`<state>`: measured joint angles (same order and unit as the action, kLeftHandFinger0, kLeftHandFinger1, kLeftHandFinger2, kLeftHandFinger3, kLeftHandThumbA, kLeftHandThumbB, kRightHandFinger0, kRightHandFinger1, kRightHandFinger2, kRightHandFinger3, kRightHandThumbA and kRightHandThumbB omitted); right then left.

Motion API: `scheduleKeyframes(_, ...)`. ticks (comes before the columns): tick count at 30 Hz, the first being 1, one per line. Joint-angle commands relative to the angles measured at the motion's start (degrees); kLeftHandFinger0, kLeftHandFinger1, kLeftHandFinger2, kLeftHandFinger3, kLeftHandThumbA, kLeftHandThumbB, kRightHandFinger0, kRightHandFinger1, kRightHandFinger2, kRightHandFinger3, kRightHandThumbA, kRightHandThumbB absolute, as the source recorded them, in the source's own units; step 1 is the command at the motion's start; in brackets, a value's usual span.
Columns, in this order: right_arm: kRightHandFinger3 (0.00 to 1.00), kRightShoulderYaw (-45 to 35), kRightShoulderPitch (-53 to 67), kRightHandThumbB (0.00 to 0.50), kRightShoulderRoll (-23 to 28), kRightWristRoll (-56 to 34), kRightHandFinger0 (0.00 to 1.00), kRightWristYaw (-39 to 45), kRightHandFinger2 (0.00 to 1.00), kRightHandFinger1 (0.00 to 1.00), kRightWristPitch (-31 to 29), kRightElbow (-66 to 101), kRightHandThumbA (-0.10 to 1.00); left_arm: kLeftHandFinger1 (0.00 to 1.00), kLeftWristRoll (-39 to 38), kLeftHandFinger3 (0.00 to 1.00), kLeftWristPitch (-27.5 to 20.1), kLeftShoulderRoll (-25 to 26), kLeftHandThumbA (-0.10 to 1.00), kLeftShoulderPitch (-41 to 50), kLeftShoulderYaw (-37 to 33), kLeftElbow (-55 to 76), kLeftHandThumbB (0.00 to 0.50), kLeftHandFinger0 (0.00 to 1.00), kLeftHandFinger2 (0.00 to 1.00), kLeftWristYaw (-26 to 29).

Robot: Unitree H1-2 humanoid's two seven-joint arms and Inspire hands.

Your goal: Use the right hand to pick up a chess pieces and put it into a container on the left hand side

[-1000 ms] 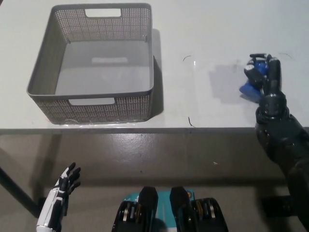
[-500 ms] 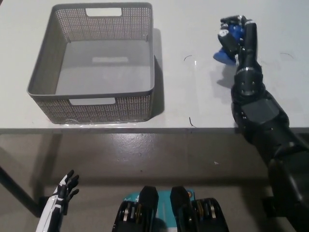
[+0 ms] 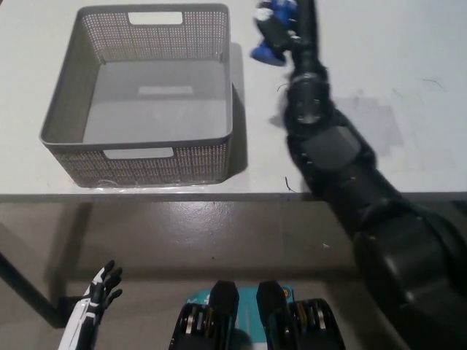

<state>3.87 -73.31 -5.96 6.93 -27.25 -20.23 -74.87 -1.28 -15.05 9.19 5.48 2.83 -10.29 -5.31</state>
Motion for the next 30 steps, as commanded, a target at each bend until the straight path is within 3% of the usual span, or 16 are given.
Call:
scheduleKeyframes(1, 0.64, 0.61, -4.58, 0.155, -3.0, 0.59, 0.0, -0.2, 0.63, 0.18, -2.23, -0.95, -0.1, 1.0, 0.45, 1.0, -2.63, -0.13, 1.0, 1.63, -0.73, 0.39, 0.155, 1.0, 1.0, -0.33)
scheduleKeyframes(3, 0.61, 0.97, -5.5, 0.158, -3.95, 0.87, 0.0, -0.33, 0.61, 0.14, -2.14, -1.84, -0.1, 1.0, 0.91, 1.0, -2.74, -0.08, 1.0, 1.14, -0.91, 0.39, 0.165, 1.0, 1.0, -0.12)
scheduleKeyframes(8, 0.71, 1.0, -6.87, 0.146, -6.13, 0.42, 0.0, 1.59, 0.71, 0.23, -1.5, -3.05, -0.1, 1.0, 2.05, 1.0, -2.48, 0.22, 1.0, 0.86, -1.08, 1.04, 0.178, 1.0, 1.0, 0.4)
scheduleKeyframes(9, 0.74, 1.24, -6.92, 0.17, -6.45, 0.71, 0.07, 1.35, 0.78, 0.33, -1.08, -3.26, -0.1, 1.0, 2.26, 1.0, -2.44, 0.22, 1.0, 0.93, -1.12, 1.1, 0.179, 1.0, 1.0, 0.44)
scheduleKeyframes(10, 0.61, 1.34, -6.92, 0.166, -6.79, 0.77, 0.05, 1.35, 0.64, 0.29, -0.49, -3.45, -0.1, 1.0, 2.32, 1.0, -2.21, 0.24, 1.0, 1.14, -1.18, 1.33, 0.18, 1.0, 1.0, 0.38)
scheduleKeyframes(11, 0.36, 1.31, -6.75, 0.177, -7.15, 0.67, 0.0, 1.38, 0.39, 0.16, -0.63, -3.53, -0.1, 1.0, 2.28, 1.0, -2.33, 0.28, 1.0, 1.29, -1.29, 1.5, 0.175, 1.0, 1.0, 0.2)
scheduleKeyframes(13, 0.3, 2.05, -6.5, 0.16, -7.93, 1.35, 0.0, 0.87, 0.35, 0.02, -1.88, -4.14, -0.1, 1.0, 2.29, 1.0, -2.17, 0.18, 1.0, 1.04, -1.35, 1.42, 0.203, 1.0, 1.0, 0.25)
scheduleKeyframes(15, 0.48, 2.25, -6.49, 0.144, -8.66, 1.27, 0.0, 1.08, 0.52, 0.05, -1.32, -4.6, -0.1, 1.0, 2.54, 1.0, -1.95, 0.26, 1.0, 0.88, -1.47, 1.68, 0.194, 1.0, 1.0, 0.29)
scheduleKeyframes(16, 0.51, 2.26, -6.51, 0.18, -8.74, 1.22, 0.0, 1.19, 0.55, 0.08, -1.19, -4.69, -0.1, 1.0, 2.63, 1.0, -2.15, 0.28, 1.0, 0.79, -1.52, 1.68, 0.187, 1.0, 1.0, 0.28)
scheduleKeyframes(19, 0.72, 4.05, -5.49, 0.151, -8.94, 2.78, 0.0, 0.48, 0.72, 0.24, -2.09, -5.07, -0.1, 1.0, 2.17, 1.0, -2.19, 0.27, 1.0, 0.53, -1.72, 1.86, 0.179, 1.0, 1.0, -0.19)
scheduleKeyframes(22, 0.87, 5.34, -4.53, 0.162, -8.73, 3.37, 0.19, 0.28, 0.94, 0.51, -1.37, -5.3, -0.1, 1.0, 1.93, 1.0, -1.45, 0.54, 1.0, 0.62, -1.83, 2.35, 0.187, 1.0, 1.0, -0.48)
scheduleKeyframes(23, 0.8, 5.21, -4.08, 0.162, -8.71, 2.88, 0.25, 1.12, 0.89, 0.53, -0.8, -5.27, -0.09, 1.0, 1.8, 1.0, -1.69, 0.53, 1.0, 0.96, -1.9, 2.27, 0.187, 1.0, 1.0, -0.59)
scheduleKeyframes(24, 0.69, 4.81, -3.37, 0.179, -8.7, 2.1, 0.34, 2.81, 0.78, 0.59, -0.24, -5.19, 0.07, 1.0, 2.07, 1.0, -2.13, 0.66, 1.0, 1.72, -2.07, 2.38, 0.186, 1.0, 1.0, -0.67)
scheduleKeyframes(25, 0.8, 4.47, -3.23, 0.204, -8.37, 1.49, 0.44, 4.92, 0.82, 0.64, 0.17, -5.09, 0.21, 1.0, 2.0, 1.0, -2.16, 0.68, 1.0, 1.66, -2.08, 2.17, 0.178, 1.0, 1.0, -0.67)
scheduleKeyframes(26, 1.0, 4.88, -3.05, 0.229, -7.91, 1.72, 0.66, 6.96, 1.0, 0.9, 0.61, -5.05, 0.32, 1.0, 2.04, 1.0, -1.72, 0.9, 1.0, 1.83, -2.15, 2.48, 0.159, 1.0, 1.0, -0.82)
scheduleKeyframes(30, 1.0, 4.66, -2.61, 0.256, -6.91, 1.28, 0.88, 10.49, 1.0, 1.0, 0.46, -4.95, 0.47, 1.0, 1.75, 1.0, -2.2, 0.89, 1.0, 1.1, -2.2, 2.01, 0.172, 1.0, 1.0, -0.79)
